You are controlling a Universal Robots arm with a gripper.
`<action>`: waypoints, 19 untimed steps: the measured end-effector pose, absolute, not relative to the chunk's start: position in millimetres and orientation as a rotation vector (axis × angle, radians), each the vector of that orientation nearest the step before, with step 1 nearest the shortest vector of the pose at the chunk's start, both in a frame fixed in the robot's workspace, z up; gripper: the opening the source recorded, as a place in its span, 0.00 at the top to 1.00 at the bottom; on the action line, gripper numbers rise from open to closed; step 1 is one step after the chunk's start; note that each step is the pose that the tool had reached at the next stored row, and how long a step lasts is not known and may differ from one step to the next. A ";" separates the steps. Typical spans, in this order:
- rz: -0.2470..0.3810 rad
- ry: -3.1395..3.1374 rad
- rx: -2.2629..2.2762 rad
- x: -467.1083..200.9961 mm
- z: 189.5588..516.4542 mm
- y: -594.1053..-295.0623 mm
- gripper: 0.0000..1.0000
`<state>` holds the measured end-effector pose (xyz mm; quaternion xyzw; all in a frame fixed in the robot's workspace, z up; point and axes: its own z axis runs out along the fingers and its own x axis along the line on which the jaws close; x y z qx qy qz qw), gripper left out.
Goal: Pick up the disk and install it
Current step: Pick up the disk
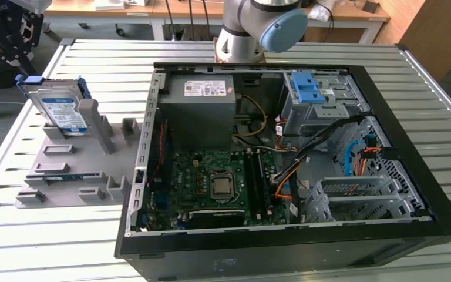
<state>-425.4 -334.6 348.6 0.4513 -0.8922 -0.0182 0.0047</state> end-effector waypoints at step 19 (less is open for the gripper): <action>-0.054 -2.541 1.821 -425.4 347.3 -334.6 0.89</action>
